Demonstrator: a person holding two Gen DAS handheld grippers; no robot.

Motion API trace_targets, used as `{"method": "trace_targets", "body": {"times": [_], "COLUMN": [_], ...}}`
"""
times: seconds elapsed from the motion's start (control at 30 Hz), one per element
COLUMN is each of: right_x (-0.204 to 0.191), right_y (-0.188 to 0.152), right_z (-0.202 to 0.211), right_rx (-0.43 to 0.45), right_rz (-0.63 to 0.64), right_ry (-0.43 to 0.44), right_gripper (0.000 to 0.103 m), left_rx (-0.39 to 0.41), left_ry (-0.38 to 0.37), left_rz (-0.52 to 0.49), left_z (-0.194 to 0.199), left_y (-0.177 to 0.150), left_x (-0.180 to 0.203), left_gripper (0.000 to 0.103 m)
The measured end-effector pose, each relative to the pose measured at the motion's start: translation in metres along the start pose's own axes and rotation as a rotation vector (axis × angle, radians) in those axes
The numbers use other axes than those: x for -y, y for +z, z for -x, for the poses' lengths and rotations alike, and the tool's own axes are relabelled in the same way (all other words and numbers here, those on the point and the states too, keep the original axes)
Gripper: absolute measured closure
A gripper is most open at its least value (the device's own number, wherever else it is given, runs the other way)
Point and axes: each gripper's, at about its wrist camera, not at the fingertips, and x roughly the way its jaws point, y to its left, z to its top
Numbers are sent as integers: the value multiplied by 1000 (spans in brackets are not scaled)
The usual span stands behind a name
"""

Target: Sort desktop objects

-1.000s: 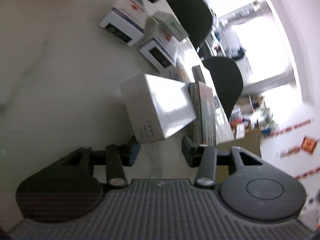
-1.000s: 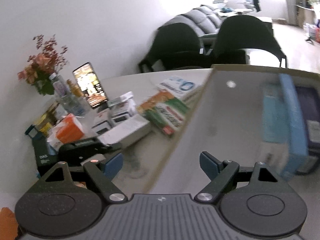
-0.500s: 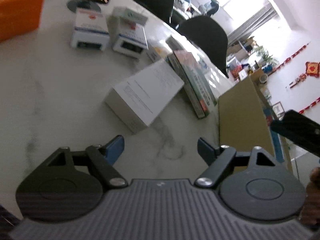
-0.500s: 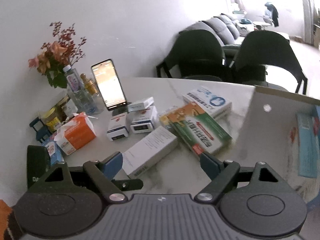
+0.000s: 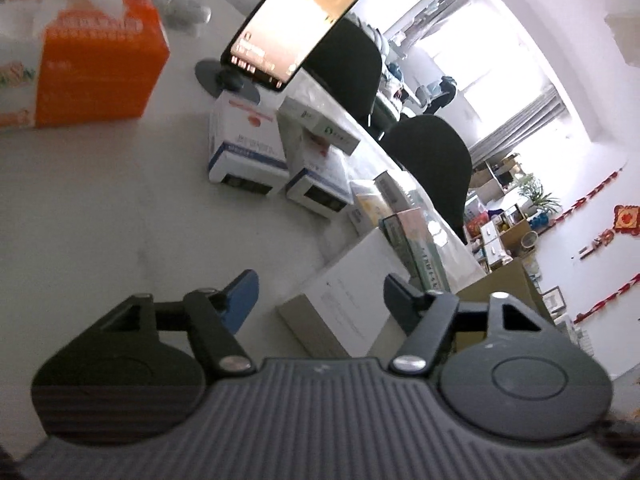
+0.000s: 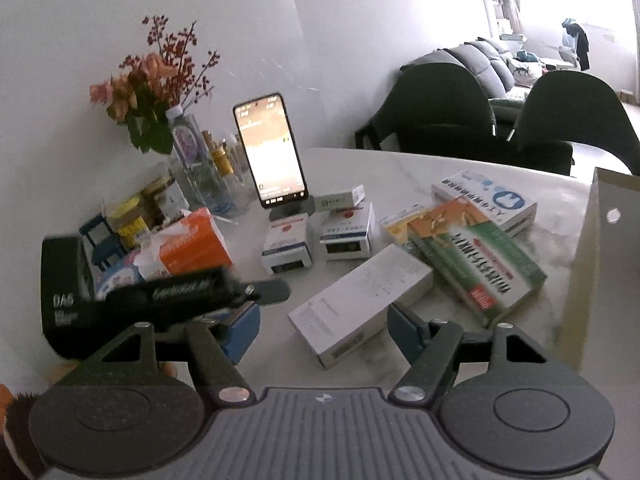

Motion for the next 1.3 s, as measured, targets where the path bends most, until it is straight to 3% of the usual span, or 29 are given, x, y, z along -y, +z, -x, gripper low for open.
{"method": "trace_targets", "body": {"times": [0.13,0.4,0.53,0.87,1.3], "right_x": [-2,5,7,12,13], "right_y": [-15,-32,-33,-35,-36], "right_z": [-24,-60,-66,-68,-78], "right_rx": [-35,-97,-87,-102,-113], "right_rz": [10,7,13,10,49], "right_ry": [-30,-56,-49,-47,-55], "right_gripper": [34,40,43,45,39], "left_rx": [-46,-99,-143,-155,-157], "left_ry": [-11,-57,-71,-77,-62], "left_rz": [-5,-47,-71,-56,-82], "left_z": [-11,-22,-26,-26,-28], "left_y": [-2,-2,-6,-10,-12], "left_x": [-4,1,6,6,15], "left_gripper": [52,55,67,67,67]}}
